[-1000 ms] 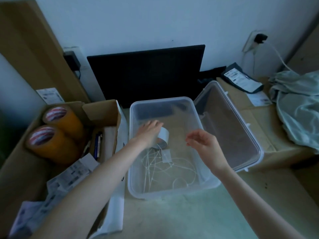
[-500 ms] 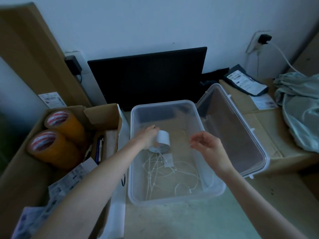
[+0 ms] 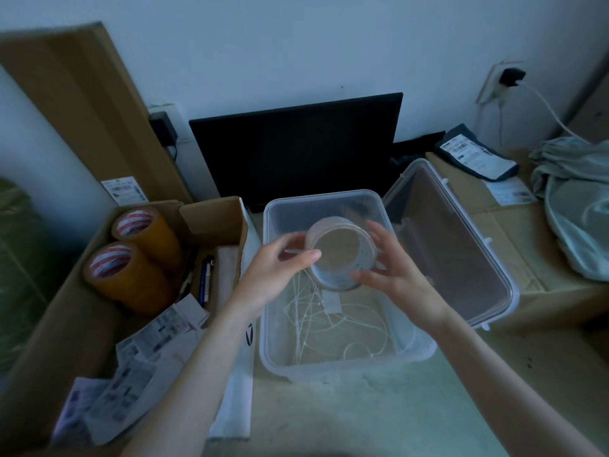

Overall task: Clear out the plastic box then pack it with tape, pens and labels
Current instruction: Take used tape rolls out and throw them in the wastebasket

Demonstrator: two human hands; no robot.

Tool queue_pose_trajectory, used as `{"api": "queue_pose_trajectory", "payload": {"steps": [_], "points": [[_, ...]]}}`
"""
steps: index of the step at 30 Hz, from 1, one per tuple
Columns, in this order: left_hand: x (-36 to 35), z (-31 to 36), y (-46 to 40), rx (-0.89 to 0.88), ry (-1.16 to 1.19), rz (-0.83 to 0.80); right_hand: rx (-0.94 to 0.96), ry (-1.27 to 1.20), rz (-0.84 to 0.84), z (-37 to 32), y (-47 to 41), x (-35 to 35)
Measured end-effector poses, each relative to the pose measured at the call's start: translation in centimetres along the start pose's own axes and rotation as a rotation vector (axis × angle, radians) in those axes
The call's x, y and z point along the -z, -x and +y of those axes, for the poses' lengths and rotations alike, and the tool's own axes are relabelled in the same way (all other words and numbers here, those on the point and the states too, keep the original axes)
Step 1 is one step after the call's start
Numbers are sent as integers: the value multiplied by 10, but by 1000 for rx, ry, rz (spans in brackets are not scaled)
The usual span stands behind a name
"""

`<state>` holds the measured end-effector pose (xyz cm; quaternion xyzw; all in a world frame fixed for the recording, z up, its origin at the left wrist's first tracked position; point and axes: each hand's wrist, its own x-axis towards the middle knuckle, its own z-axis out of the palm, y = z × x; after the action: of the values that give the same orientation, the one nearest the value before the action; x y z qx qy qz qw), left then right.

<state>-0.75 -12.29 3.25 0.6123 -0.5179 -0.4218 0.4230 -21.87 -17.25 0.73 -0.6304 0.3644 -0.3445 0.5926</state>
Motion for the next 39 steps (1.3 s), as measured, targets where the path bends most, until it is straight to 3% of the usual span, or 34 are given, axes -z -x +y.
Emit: {"api": "queue_pose_trajectory", "payload": {"steps": [6,15,20,25,32,39], "points": [[-19,0,48,152,295,8,-83,-315,-42,-3,25,-11],[-59,-9,91,176,330,-53,-177,-440,244,2,100,-21],[-95,-22,114,253,401,-184,-209,-466,443,11,161,-18],[-134,-29,135,300,291,-415,-276,-487,653,34,229,-14],[-197,-28,159,361,150,-629,-307,-583,818,62,309,2],[-304,-26,185,458,77,-792,-375,-657,978,97,391,55]]}}
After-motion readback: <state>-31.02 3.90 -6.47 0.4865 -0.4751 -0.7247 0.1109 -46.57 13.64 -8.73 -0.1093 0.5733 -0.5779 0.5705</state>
